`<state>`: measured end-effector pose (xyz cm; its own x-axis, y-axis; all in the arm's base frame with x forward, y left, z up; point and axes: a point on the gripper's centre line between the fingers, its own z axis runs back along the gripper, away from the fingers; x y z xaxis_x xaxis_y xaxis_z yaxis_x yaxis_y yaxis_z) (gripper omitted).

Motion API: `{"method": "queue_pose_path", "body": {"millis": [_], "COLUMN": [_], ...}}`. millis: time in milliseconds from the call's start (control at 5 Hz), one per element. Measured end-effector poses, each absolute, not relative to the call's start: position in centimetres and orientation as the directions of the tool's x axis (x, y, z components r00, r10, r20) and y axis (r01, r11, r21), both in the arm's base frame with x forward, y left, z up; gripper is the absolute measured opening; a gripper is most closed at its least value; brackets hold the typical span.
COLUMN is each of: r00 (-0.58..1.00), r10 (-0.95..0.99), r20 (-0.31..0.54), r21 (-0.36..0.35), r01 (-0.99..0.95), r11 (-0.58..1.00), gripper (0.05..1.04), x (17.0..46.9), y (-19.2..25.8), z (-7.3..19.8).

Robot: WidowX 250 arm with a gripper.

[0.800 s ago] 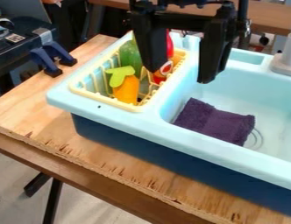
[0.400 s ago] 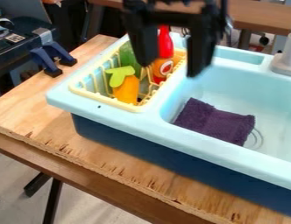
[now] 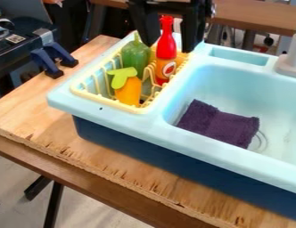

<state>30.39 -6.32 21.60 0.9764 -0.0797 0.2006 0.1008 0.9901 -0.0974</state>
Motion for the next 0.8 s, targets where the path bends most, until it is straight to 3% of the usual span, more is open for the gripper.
{"method": "queue_pose_path", "body": {"millis": [200, 600, 800], "r00": [0.971, 0.962, 0.973], "r10": [-0.122, -0.104, -0.113], "r20": [0.208, 0.253, 0.201], "r21": [-0.137, -0.178, -0.131], "r01": [0.152, 0.152, 0.141], "r11": [0.979, 0.972, 0.981], "gripper": [1.001, 1.001, 1.001], "x": [32.6, 32.6, 32.3], "y": [-7.7, -12.3, -13.6], "z": [19.1, 15.8, 13.7]}}
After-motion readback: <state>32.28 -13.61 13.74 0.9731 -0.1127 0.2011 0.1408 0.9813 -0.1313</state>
